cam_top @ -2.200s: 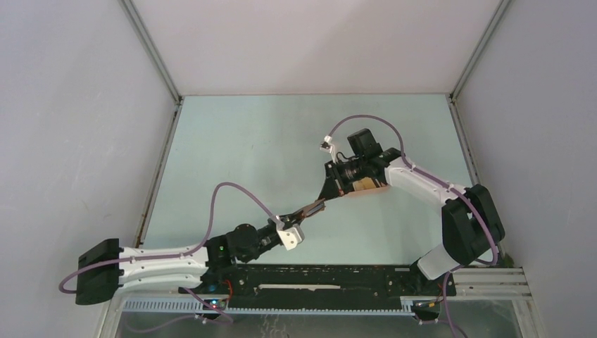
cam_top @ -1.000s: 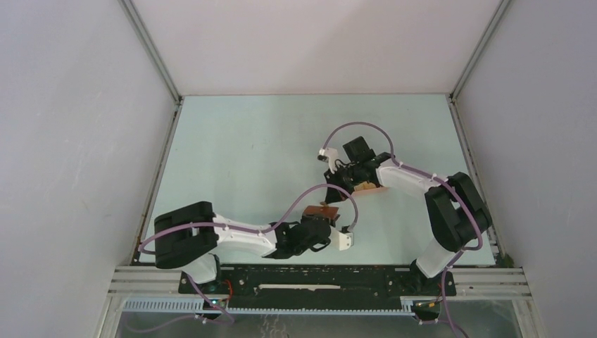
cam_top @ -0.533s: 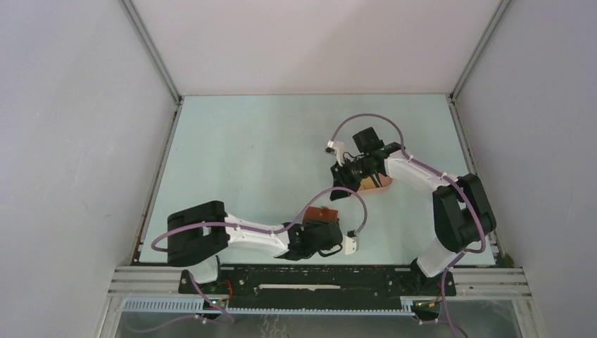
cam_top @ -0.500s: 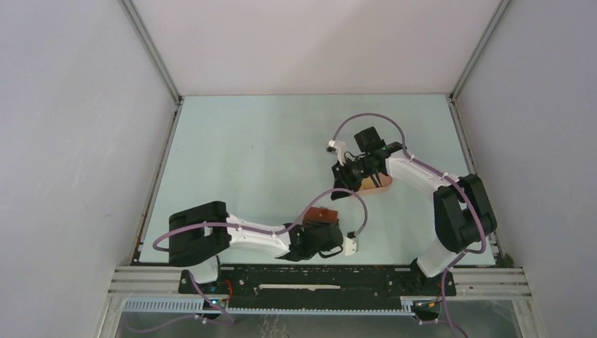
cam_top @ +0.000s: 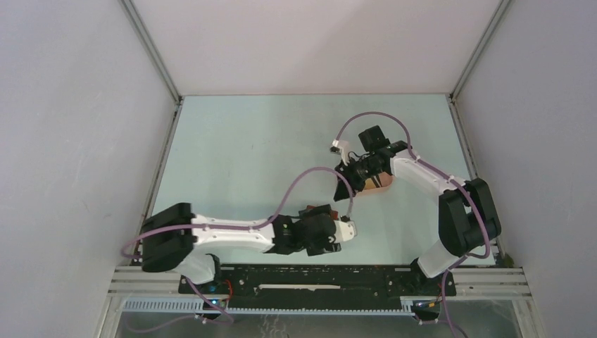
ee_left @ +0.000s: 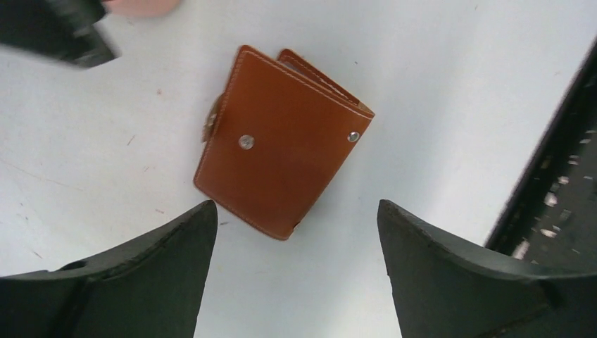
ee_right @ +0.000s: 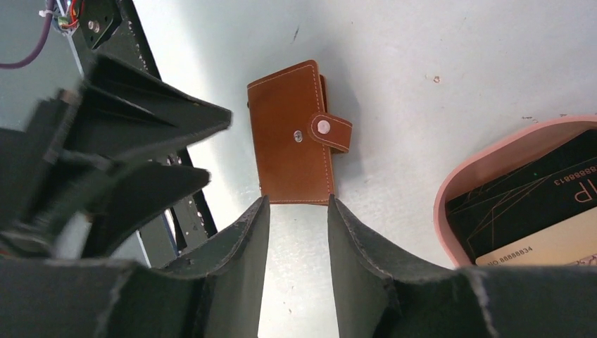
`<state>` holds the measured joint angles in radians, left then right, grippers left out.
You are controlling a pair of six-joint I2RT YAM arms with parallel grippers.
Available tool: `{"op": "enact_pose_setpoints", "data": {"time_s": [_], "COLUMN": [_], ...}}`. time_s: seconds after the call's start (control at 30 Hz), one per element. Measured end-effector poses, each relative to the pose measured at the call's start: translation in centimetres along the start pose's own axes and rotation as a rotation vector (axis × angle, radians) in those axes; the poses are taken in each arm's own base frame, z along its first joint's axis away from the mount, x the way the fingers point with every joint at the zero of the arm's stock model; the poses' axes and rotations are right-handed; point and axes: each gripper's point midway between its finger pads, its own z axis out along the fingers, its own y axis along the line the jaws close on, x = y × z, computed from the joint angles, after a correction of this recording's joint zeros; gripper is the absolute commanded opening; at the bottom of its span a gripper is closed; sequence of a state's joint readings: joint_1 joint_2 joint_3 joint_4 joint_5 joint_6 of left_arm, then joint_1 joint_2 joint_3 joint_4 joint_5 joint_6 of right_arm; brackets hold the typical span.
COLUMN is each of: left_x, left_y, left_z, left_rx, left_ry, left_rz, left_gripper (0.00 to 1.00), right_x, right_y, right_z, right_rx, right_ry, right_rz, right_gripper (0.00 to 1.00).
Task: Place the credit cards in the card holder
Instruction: Turn over the card holder at the center of the board, then close the card holder at the center of the board.
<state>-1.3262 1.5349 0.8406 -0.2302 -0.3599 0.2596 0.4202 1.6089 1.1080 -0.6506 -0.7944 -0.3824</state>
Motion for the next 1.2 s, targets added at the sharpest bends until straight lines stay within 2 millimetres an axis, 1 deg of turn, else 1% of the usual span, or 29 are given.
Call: {"op": "enact_pose_setpoints", "data": {"time_s": [0.13,0.17,0.23,0.33,0.43,0.5,0.57,0.63,0.7,0.8,0.87,0.93,1.03,1.2], "left_x": [-1.8,-2.2,-2.6,-2.1,-0.8,-0.1,0.5,0.7,0.4,-0.2,-0.3,-0.1,0.5,1.5], "left_y": [1.6,2.2,3.2,4.5,5.6,5.7,5.3,5.0,4.7,4.7,4.6,4.4,4.2,3.9], "left_z": [-3.2,-4.0,-5.3,-6.0,-5.5,-4.7,-4.0,-3.2,-2.4,-1.4,-0.8,0.0,1.0,2.3], "left_rx": [0.014,0.013,0.014,0.023,0.041,0.074,0.11,0.147,0.181,0.216,0.23,0.238,0.234,0.216], "left_ry": [-0.137,-0.177,-0.245,-0.306,-0.339,-0.357,-0.361,-0.366,-0.371,-0.382,-0.382,-0.366,-0.336,-0.302], "left_rz": [-0.145,-0.186,-0.279,-0.444,-0.643,-0.776,-0.879,-0.965,-1.028,-1.101,-1.131,-1.163,-1.203,-1.243], "left_gripper": [0.85,0.81,0.7,0.52,0.35,0.25,0.21,0.18,0.16,0.11,0.08,0.07,0.05,0.02], "right_x": [-0.3,-0.4,-0.5,-0.5,-0.9,-0.6,0.6,1.7,2.0,1.8,2.1,2.5,2.4,1.3], "right_y": [0.3,0.3,0.4,0.7,1.5,2.4,3.7,4.8,5.1,4.6,3.9,3.0,1.7,0.2], "right_z": [-0.8,-1.0,-1.3,-1.6,-1.8,-1.8,-1.5,-0.7,0.3,1.9,2.9,3.7,4.4,5.2], "right_rx": [0.007,0.008,0.001,-0.017,-0.033,-0.046,-0.071,-0.094,-0.102,-0.094,-0.075,-0.052,-0.018,0.038], "right_ry": [-0.016,-0.019,-0.027,-0.035,-0.066,-0.102,-0.117,-0.109,-0.092,-0.064,-0.033,0.002,0.037,0.065], "right_rz": [-0.036,-0.043,-0.059,-0.094,-0.185,-0.312,-0.449,-0.569,-0.646,-0.729,-0.748,-0.749,-0.742,-0.744], "right_gripper": [0.47,0.49,0.52,0.52,0.6,0.64,0.67,0.66,0.65,0.63,0.61,0.57,0.54,0.52]}}
